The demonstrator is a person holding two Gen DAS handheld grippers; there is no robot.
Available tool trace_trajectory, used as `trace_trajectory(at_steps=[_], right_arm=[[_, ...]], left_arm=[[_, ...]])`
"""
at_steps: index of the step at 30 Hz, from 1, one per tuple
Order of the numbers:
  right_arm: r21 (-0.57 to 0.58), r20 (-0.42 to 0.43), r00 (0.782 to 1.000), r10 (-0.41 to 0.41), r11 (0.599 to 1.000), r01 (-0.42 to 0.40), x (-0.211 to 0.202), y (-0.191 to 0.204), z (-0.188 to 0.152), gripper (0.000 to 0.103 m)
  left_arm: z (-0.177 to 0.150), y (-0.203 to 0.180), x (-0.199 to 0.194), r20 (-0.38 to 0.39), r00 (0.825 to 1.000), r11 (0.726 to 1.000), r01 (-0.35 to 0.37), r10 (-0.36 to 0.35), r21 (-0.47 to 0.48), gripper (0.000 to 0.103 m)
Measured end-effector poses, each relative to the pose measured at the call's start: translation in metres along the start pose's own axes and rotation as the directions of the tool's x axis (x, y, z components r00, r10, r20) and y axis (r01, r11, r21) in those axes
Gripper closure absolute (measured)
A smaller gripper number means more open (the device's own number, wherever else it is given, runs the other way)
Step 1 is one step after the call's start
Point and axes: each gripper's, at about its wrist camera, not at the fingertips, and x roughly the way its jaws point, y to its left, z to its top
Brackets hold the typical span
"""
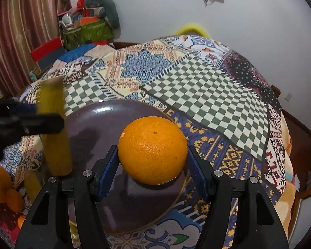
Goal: Organize fruits
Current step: 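Lower both fruits onto the dark plate and open both grippers, then grasp the large stickered orange with the left gripper while the right gripper approaches a pomelo segment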
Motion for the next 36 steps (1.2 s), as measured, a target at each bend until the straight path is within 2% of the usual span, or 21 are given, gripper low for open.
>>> trace_trajectory(at_steps=[8, 12, 20, 26, 36], right_arm=[[0.018, -0.039, 0.999, 0.012, 1.000, -0.011, 0.008, -0.002, -0.006, 0.040], [0.019, 0.025, 0.999, -0.020, 1.000, 0.019, -0.012, -0.001, -0.003, 0.024], [0.025, 0.119, 0.992, -0.041, 0.999, 0.038, -0.059, 0.004, 0.002, 0.024], [0.009, 0.174, 0.984, -0.048, 0.999, 0.047, -0.095, 0.019, -0.006, 0.024], [0.032, 0.182, 0.982, -0.048, 0.999, 0.042, -0.129, 0.032, -0.038, 0.023]], left_arm=[[-0.001, -0.005, -0.013, 0.032, 0.999, 1.000, 0.000, 0.000, 0.013, 0.067], [-0.004, -0.005, -0.025, 0.058, 0.998, 1.000, -0.013, 0.012, 0.015, 0.067], [-0.014, -0.008, -0.063, 0.130, 0.991, 0.999, -0.044, 0.042, 0.016, 0.063], [-0.027, -0.009, -0.101, 0.192, 0.979, 0.997, -0.071, 0.067, 0.014, 0.054], [-0.063, -0.002, -0.136, 0.208, 0.971, 0.993, -0.119, 0.115, 0.007, 0.047]])
